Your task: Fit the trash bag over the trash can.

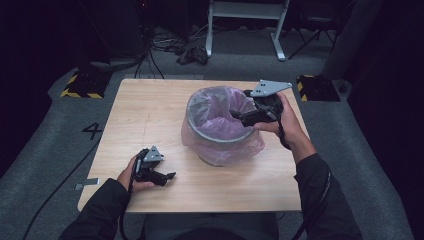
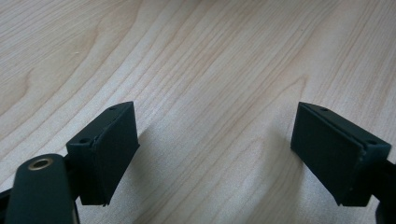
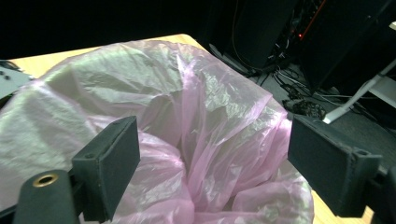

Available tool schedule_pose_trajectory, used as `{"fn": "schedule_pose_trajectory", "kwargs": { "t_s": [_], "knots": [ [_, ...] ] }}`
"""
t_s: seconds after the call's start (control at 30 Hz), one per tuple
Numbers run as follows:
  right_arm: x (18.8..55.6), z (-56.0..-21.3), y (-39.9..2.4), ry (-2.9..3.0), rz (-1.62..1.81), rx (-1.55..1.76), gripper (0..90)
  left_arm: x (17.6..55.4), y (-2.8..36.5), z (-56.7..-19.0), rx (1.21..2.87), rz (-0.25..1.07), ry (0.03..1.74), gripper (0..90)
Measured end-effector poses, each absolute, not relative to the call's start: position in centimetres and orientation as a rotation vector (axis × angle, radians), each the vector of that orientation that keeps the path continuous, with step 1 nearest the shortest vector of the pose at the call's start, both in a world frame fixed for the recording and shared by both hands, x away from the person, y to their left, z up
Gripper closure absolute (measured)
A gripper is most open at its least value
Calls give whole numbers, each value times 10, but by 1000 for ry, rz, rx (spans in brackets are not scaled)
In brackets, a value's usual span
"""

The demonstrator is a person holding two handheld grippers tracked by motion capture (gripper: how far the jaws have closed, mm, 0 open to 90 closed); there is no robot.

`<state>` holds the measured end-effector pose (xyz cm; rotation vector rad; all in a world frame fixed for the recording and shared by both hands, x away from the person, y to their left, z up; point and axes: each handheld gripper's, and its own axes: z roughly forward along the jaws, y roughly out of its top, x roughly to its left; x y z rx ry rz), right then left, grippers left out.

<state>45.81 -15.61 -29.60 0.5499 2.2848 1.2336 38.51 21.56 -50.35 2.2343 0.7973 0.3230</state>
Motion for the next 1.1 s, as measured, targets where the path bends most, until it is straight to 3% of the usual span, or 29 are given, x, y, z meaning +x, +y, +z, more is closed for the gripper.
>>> {"fn": "schedule_pose_trajectory", "kwargs": {
  "t_s": [1.1],
  "knots": [
    [421, -294, -193, 2297, 1184, 508, 169, 385, 216, -503, 2235, 322, 798, 147]
  ]
}}
